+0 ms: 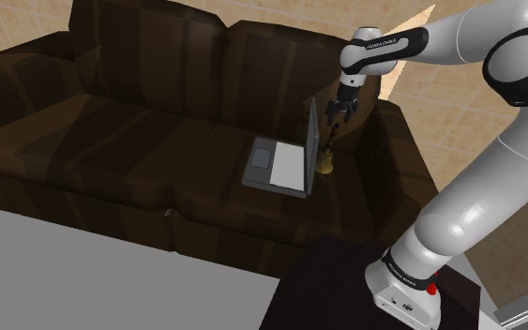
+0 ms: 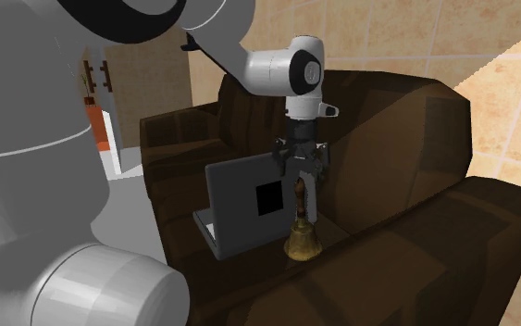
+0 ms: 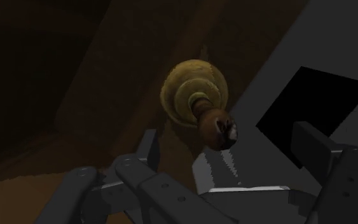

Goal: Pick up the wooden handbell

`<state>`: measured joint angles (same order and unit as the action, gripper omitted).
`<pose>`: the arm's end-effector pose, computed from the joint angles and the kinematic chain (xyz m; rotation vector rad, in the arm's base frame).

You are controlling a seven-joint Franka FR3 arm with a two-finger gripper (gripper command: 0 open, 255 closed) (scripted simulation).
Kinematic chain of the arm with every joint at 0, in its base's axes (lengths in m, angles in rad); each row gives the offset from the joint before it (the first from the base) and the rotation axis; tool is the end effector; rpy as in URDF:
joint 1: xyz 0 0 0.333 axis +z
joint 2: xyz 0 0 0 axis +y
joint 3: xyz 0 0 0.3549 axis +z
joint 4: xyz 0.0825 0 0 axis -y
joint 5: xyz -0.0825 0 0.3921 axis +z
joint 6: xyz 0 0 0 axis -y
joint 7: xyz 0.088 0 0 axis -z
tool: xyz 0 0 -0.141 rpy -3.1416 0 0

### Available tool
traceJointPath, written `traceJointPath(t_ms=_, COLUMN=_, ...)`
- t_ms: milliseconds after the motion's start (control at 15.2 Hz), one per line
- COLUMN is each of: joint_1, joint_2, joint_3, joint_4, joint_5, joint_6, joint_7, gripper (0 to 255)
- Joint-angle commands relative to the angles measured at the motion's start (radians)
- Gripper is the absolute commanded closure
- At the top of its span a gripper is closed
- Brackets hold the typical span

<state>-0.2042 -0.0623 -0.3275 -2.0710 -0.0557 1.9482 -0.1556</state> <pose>0.4531 -0.2753 0.4530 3.0832 -0.5494 -0.1101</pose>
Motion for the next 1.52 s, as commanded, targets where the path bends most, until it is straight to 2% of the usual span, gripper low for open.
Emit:
traceJointPath(t_ms=0, joint_1=-0.001, joint_2=0.009, joint_3=-0.002, joint_4=-0.015, joint_5=0.001, joint_6=0.025, joint_7=-0.003, gripper=0)
traceJointPath(t_ms=198, joint_1=-0.002, joint_2=0.026, joint_3=-0.003, joint_4=-0.046, joint_5=0.005, joint_6=0.072, joint_7=-0.005, gripper=0)
traceJointPath(t_ms=330, joint_1=-0.002, joint_2=0.026, joint_3=-0.003, joint_4=-0.046, joint_5=0.005, joint_6=0.072, joint_7=-0.005, gripper=0)
traceJointPath(t_ms=396, joint_1=-0.002, joint_2=0.027, joint_3=-0.004, joint_4=-0.044, joint_5=0.006, joint_6=0.071, joint_7=-0.006, gripper=255)
traceJointPath(t_ms=990, joint_1=-0.002, joint_2=0.026, joint_3=-0.004, joint_4=-0.046, joint_5=0.005, joint_6=0.072, joint_7=-0.005, gripper=255)
traceJointPath(t_ms=1452, joint_1=0.0, joint_2=-0.004, joint_3=0.0, joint_4=0.017, joint_5=-0.003, joint_6=-0.021, joint_7=-0.001, gripper=255)
